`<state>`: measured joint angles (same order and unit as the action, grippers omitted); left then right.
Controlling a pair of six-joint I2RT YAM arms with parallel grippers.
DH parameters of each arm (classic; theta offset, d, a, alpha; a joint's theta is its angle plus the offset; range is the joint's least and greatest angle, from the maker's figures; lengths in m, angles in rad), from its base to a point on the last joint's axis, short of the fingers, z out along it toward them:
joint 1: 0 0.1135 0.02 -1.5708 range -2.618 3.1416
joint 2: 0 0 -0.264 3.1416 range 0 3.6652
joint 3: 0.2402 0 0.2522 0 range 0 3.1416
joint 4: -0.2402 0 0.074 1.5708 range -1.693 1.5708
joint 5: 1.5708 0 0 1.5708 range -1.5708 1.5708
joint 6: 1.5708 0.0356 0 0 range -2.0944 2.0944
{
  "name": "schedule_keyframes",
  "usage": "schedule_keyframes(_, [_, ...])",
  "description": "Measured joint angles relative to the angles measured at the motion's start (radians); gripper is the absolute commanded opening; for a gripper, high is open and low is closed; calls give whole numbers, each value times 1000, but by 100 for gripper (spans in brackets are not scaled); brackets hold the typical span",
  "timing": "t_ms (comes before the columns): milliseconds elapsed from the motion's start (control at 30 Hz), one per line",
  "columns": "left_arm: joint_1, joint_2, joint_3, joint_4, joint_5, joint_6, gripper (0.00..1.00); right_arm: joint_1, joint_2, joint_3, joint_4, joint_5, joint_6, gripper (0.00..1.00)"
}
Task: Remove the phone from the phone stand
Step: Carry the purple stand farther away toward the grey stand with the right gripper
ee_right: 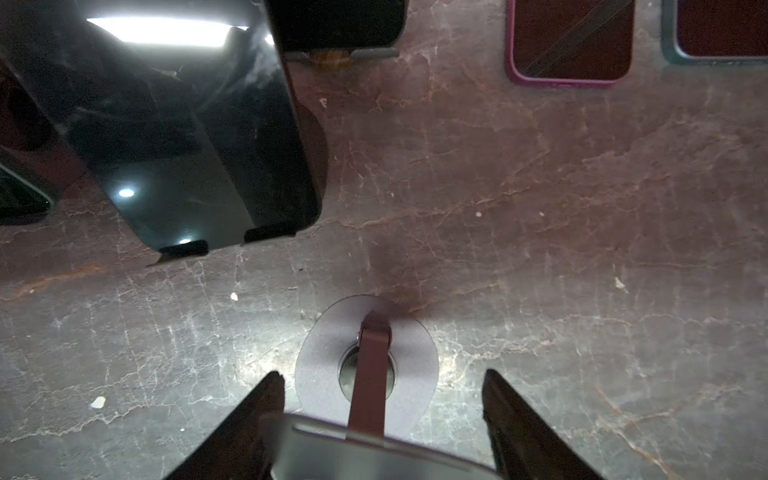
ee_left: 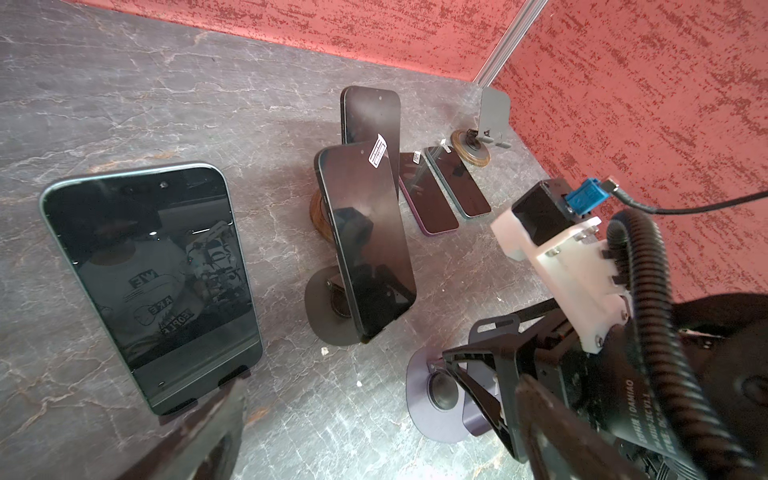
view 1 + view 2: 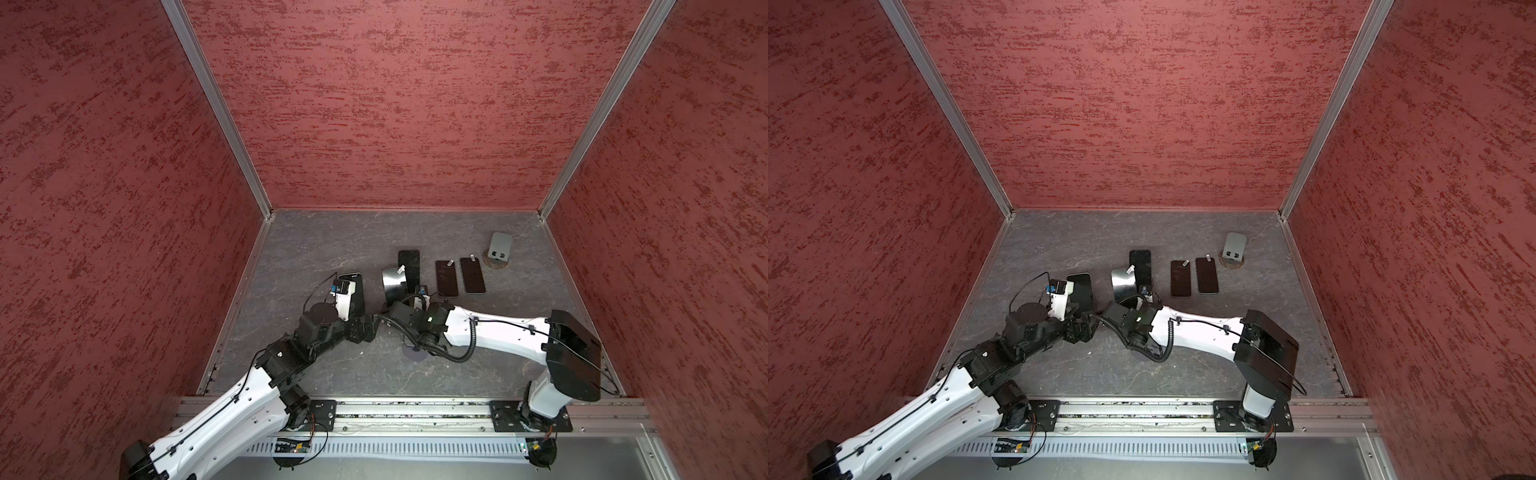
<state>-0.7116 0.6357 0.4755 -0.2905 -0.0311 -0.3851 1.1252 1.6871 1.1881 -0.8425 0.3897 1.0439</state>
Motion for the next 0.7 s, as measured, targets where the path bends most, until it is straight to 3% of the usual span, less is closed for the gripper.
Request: schedule_keyframes(700, [27, 0, -5, 14, 34, -2, 100, 2, -70, -73, 35, 10, -13, 56])
